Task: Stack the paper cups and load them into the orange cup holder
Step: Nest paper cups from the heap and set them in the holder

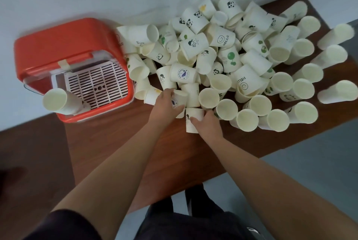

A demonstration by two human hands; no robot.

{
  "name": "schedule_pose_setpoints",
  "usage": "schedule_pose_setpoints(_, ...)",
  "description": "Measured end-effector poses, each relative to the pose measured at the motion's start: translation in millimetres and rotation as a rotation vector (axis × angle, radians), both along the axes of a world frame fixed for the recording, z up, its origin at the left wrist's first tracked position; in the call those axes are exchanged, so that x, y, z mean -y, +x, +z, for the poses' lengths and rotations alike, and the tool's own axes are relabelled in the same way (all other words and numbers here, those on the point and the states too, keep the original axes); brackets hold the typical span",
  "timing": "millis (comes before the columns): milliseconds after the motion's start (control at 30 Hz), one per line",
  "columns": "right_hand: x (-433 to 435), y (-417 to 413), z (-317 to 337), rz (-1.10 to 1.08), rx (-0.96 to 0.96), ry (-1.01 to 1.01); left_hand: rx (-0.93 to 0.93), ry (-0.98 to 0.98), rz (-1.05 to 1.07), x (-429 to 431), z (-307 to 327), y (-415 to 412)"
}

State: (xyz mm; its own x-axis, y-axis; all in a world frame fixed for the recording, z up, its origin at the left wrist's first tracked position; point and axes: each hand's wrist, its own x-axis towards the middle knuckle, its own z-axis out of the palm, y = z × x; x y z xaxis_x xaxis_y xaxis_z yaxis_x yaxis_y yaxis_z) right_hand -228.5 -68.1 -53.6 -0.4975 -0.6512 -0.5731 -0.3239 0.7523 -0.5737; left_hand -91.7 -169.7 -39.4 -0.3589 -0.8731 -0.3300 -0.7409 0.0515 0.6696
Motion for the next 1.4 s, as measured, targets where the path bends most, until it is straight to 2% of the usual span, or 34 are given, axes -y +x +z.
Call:
schedule_pose_setpoints(167,0.2,-5.2,-4.1,-0.057,0.157,-0.038,-0.016,-0.009,0.0,-5.3,-3.5,1.5)
schedule_pose_setpoints(333,-4.4,-3.4,15.6,-0.084,0.286,-0.067,-0.119,0.057,0.07,-5.8,18.1,19.9)
schedule_pose_setpoints(433,-5.2,-2.1,32.6,-0.066,0.299,-0.091,-0.218,0.068,0.204,-5.7,31.9,46.0)
schedule_pose_setpoints(533,-2.4,8.6,47.6,-0.024,0.305,-0.112,-0.322,0.172,0.401,-6.4,39.4,78.3)
schedule_pose_setpoints(667,11.4,42.5,65.5,0.012,0.35,-0.123,-0.603,0.32,0.619,-13.3,51.0,117.8)
schedule_pose_setpoints(767,28.3,75.6,81.8,0.001,0.434,-0.149,-0.722,0.376,0.638,-23.1,64.1,141.0)
schedule_pose_setpoints(900,53.7,117.0,105.6,0.025,0.429,-0.203,-0.825,0.409,0.674,-25.0,72.7,181.8)
schedule_pose_setpoints(967,65.0,135.5,114.7,0.045,0.419,-0.237,-0.784,0.392,0.632,-24.2,76.0,205.4)
schedule_pose_setpoints(1100,83.4,175.7,126.2,0.088,0.394,-0.278,-0.511,0.334,0.476,-21.1,86.0,251.2)
schedule_pose_setpoints(1200,91.8,205.0,130.2,0.112,0.391,-0.311,-0.381,0.353,0.345,-13.8,90.7,283.4)
schedule_pose_setpoints(1400,99.9,250.8,130.8,0.149,0.461,-0.308,-0.467,0.389,0.223,-1.6,100.1,323.4)
